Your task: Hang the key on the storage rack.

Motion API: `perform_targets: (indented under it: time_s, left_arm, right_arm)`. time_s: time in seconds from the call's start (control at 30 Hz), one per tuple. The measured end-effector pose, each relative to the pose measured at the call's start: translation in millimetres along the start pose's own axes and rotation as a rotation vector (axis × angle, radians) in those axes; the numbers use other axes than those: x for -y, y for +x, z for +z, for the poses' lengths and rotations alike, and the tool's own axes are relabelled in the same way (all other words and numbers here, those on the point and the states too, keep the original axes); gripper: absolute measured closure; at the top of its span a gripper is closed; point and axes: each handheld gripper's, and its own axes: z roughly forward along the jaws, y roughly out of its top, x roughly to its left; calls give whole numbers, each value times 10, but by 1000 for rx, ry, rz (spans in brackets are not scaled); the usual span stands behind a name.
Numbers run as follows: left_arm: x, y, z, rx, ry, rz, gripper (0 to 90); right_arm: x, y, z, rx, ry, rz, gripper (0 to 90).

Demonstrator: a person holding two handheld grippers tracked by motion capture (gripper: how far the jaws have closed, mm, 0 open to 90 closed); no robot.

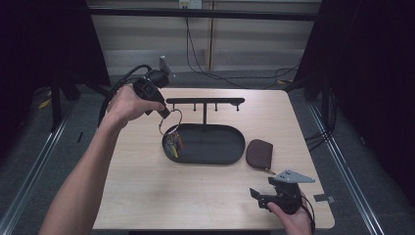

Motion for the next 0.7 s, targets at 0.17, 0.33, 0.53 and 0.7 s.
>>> perform_targets:
  time_s: [0.17,0.33,0.53,0.7]
  left_arm:
    - [-20,59,27,-19,4,-16,885]
    - [-39,103,79,-26,20,-17,885]
    - [-41,170,132,-42,11,-23,885]
    - [-27,224,189,-42,-8,-36,885]
  right_arm:
    - [-1,5,0,3,4,-1,187]
    - [0,7,0,4,4,0,187]
    - [4,-2,-5,3,0,-1,187]
    - [4,-1,-3,3,-1,-3,187]
